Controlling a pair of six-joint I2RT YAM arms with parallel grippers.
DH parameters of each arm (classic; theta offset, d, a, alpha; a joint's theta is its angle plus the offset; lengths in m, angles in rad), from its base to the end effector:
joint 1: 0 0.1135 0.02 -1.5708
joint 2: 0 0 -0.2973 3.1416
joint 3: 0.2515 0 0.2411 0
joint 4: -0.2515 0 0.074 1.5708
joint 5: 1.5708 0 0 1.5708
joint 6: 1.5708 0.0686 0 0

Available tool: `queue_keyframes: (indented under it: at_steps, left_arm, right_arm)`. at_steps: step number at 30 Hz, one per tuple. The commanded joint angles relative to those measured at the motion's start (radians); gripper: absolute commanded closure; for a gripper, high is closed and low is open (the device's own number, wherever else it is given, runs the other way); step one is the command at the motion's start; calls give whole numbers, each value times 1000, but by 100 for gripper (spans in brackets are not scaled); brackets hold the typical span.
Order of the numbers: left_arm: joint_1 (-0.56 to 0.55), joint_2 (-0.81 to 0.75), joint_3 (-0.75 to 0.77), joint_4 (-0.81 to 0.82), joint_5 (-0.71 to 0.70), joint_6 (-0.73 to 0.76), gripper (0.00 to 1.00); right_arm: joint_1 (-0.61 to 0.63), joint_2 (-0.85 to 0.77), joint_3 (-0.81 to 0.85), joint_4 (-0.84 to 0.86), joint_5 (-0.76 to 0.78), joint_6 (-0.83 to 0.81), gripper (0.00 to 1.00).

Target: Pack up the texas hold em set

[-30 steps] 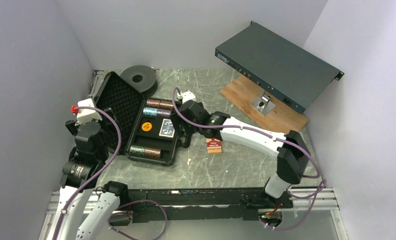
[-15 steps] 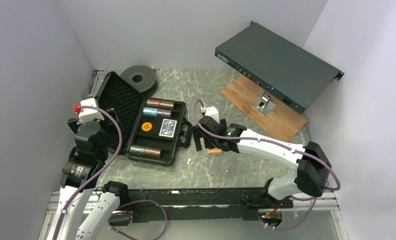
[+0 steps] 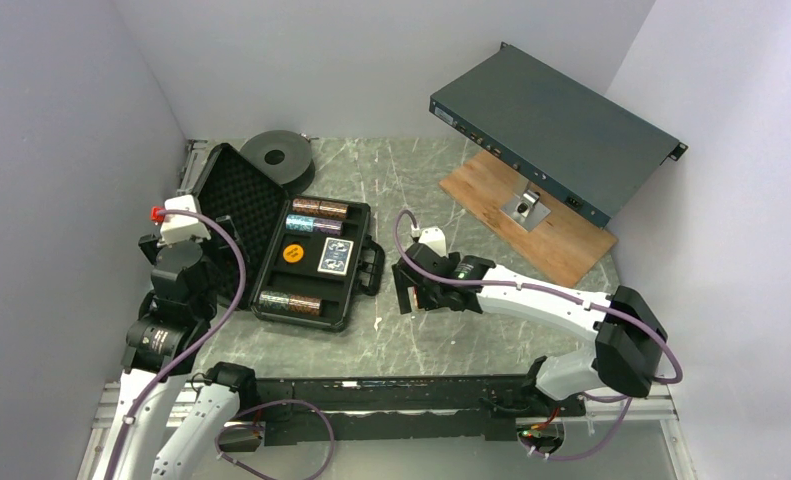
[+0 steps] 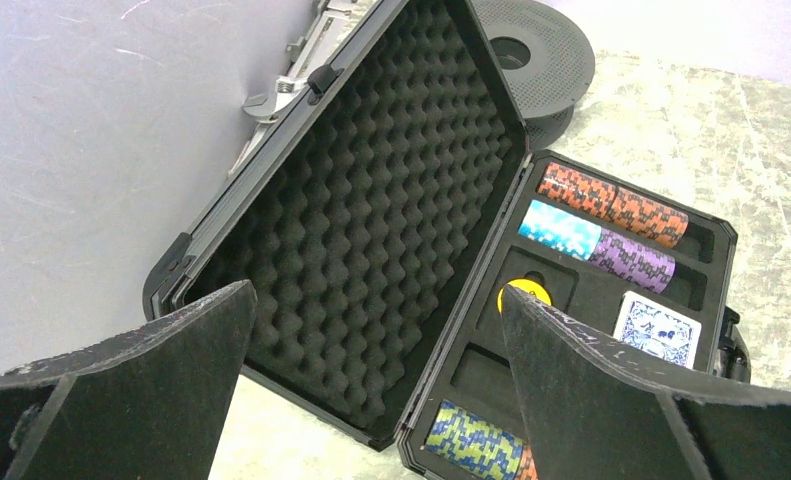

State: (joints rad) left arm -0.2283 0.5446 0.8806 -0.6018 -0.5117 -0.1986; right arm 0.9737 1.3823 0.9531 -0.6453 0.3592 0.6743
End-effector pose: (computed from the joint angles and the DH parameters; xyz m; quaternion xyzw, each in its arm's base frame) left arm 0.1006 0.0111 0.3660 -0.1422 0.7709 0.0721 0.6167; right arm 0.1703 0.2076 0.2414 -0.0989 0.9497 0.0597 0.2912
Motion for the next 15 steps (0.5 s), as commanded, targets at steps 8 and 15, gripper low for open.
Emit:
queue_keyframes:
  at_steps: [8,15]
  left_arm:
    - [4,11,-3,40,20,16,1]
    - [4,13,-1,36,16,16,1]
  right_arm:
    - [-71,90,36,60,22,-31,0]
    - [-139,146,39,107,-26,-100,0]
